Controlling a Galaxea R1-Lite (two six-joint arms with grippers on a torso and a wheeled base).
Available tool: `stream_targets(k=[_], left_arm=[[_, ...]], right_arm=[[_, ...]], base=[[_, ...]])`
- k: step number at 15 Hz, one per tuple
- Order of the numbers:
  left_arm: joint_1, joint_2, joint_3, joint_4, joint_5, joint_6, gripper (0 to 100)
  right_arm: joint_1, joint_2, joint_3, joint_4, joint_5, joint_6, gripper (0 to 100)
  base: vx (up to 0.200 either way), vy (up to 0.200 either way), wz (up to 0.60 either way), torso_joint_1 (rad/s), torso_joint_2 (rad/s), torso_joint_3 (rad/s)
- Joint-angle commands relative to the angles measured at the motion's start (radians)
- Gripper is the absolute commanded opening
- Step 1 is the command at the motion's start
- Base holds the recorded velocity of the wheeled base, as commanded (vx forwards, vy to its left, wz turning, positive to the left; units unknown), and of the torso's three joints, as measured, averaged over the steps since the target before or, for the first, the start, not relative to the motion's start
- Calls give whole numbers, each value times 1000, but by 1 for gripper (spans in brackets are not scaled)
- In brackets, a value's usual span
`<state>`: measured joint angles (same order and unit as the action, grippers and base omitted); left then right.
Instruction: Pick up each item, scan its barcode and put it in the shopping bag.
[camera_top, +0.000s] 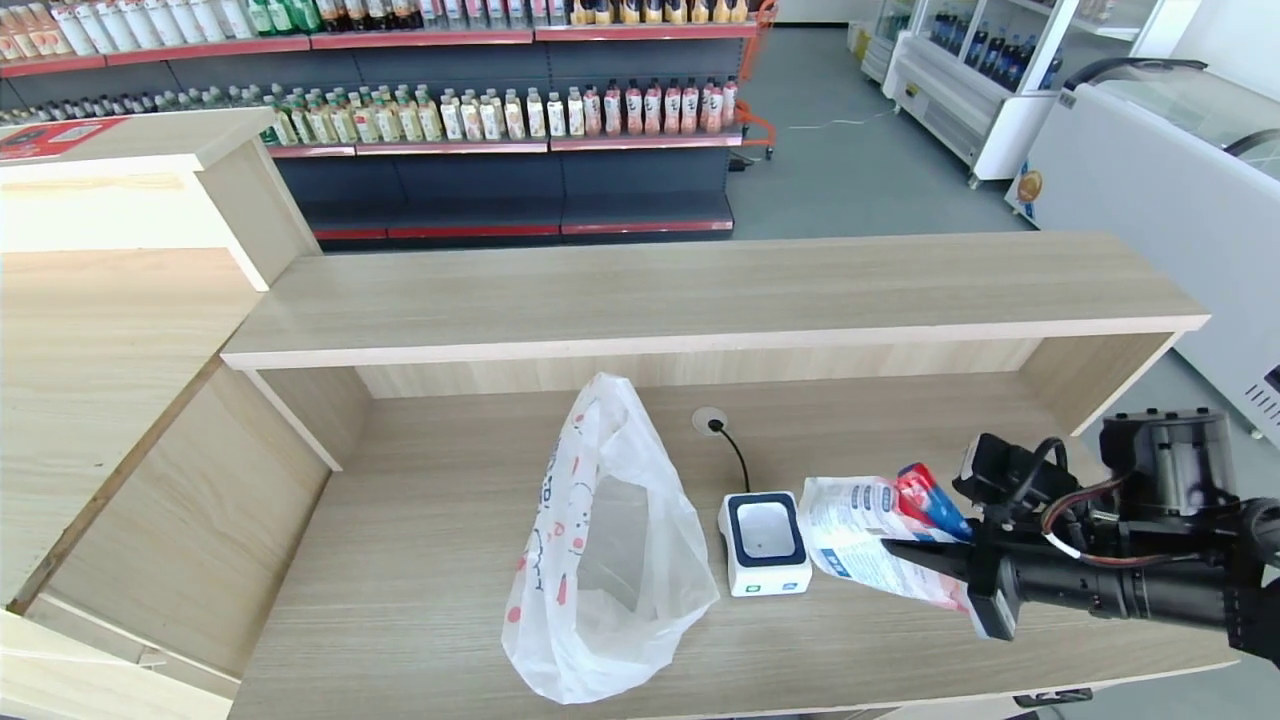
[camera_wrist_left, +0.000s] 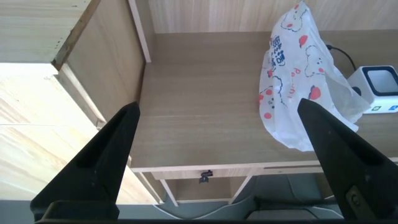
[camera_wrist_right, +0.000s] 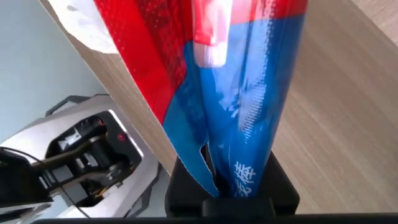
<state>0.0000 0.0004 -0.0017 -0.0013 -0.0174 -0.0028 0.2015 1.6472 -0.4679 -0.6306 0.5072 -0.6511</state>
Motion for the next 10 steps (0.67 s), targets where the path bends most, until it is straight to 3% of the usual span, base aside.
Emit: stream_targets(k=[1, 4, 8, 10], left_arm=[[0, 0, 0, 0, 1, 0, 100], [0, 0, 0, 0, 1, 0, 100], [0, 0, 0, 0, -1, 0, 100], [0, 0, 0, 0, 1, 0, 100]], right_arm=[[-17, 246, 20, -221, 47, -121, 0], [-42, 384, -9, -311, 125, -236, 0], [-76, 522, -160, -304, 251, -460, 0], [-76, 557, -215, -308, 289, -478, 0]], base=[[0, 0, 0, 0, 0, 0], [0, 0, 0, 0, 0, 0], [0, 0, 0, 0, 0, 0], [0, 0, 0, 0, 0, 0]])
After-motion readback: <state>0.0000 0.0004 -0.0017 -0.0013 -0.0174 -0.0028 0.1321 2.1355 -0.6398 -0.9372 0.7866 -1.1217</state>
